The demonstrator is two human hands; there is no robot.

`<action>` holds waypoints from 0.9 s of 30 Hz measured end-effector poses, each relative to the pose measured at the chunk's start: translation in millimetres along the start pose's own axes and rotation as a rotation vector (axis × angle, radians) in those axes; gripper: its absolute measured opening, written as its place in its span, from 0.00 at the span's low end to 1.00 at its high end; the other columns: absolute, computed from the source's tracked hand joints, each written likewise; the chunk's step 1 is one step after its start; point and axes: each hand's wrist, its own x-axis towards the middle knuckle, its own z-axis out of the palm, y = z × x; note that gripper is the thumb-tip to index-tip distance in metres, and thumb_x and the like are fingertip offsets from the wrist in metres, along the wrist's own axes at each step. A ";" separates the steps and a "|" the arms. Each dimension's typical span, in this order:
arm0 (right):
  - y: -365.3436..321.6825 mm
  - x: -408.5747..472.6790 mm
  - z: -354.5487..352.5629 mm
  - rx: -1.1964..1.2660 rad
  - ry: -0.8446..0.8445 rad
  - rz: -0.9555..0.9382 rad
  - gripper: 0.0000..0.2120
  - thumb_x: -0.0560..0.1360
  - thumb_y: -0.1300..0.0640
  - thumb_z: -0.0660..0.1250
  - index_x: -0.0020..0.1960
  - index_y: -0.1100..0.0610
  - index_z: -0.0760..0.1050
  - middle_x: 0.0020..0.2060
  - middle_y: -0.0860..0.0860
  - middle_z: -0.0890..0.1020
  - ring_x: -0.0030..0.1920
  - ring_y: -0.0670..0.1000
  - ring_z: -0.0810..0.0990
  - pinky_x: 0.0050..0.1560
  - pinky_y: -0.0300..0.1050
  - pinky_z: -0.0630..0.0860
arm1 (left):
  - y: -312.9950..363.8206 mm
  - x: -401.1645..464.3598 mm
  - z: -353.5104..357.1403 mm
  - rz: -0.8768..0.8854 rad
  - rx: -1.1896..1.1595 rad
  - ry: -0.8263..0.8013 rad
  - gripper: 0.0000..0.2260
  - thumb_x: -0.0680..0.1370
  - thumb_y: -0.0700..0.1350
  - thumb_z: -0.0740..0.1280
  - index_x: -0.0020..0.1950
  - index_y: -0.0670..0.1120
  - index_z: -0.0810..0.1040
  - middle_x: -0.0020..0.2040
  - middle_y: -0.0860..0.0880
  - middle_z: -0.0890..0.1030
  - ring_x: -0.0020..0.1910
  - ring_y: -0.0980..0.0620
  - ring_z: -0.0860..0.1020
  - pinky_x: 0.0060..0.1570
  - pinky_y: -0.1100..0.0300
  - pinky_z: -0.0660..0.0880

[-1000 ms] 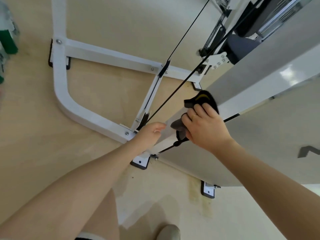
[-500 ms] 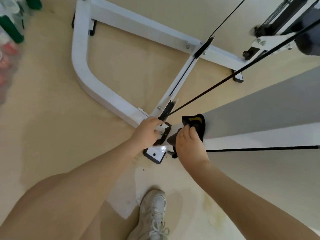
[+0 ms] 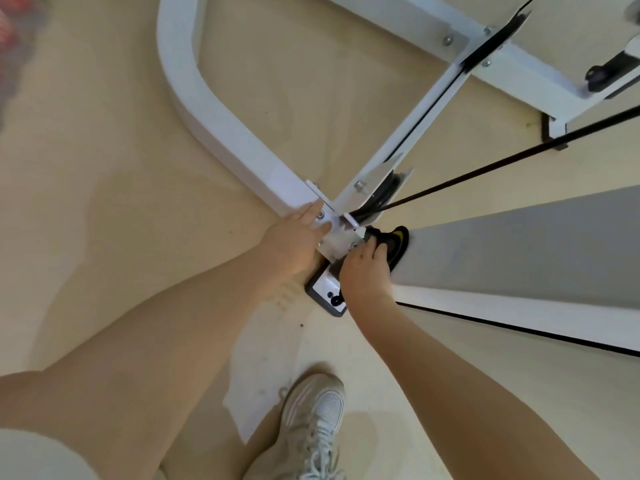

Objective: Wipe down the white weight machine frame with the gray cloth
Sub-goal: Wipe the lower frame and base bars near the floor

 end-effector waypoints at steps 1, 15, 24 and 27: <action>1.4 -3.3 -0.6 0.002 -0.001 -0.002 0.27 0.80 0.51 0.54 0.72 0.68 0.54 0.71 0.64 0.60 0.72 0.66 0.55 0.69 0.59 0.56 | 0.0 0.8 -1.0 -0.010 -0.005 -0.013 0.28 0.78 0.37 0.56 0.76 0.51 0.53 0.76 0.46 0.41 0.75 0.49 0.44 0.71 0.54 0.49; 124.2 -181.0 -63.1 -0.035 0.235 0.237 0.18 0.78 0.53 0.56 0.65 0.61 0.66 0.60 0.57 0.73 0.63 0.60 0.67 0.65 0.51 0.61 | 62.7 -64.2 -55.8 0.110 -0.305 -0.236 0.19 0.79 0.41 0.55 0.71 0.48 0.65 0.66 0.48 0.70 0.55 0.50 0.74 0.51 0.56 0.71; 124.6 -210.6 -72.3 -0.155 0.248 0.340 0.25 0.79 0.50 0.54 0.69 0.65 0.61 0.65 0.60 0.69 0.67 0.63 0.64 0.69 0.55 0.55 | 128.6 -110.1 -135.1 0.241 -0.763 -0.147 0.21 0.80 0.36 0.53 0.71 0.52 0.66 0.59 0.51 0.76 0.41 0.64 0.78 0.35 0.70 0.72; 120.2 -216.1 -63.1 -0.171 0.291 0.289 0.22 0.79 0.54 0.55 0.68 0.64 0.62 0.65 0.59 0.70 0.68 0.62 0.64 0.71 0.54 0.54 | 133.3 -119.4 -137.9 0.235 -0.778 -0.144 0.24 0.78 0.33 0.51 0.68 0.52 0.70 0.50 0.45 0.80 0.23 0.65 0.71 0.19 0.75 0.61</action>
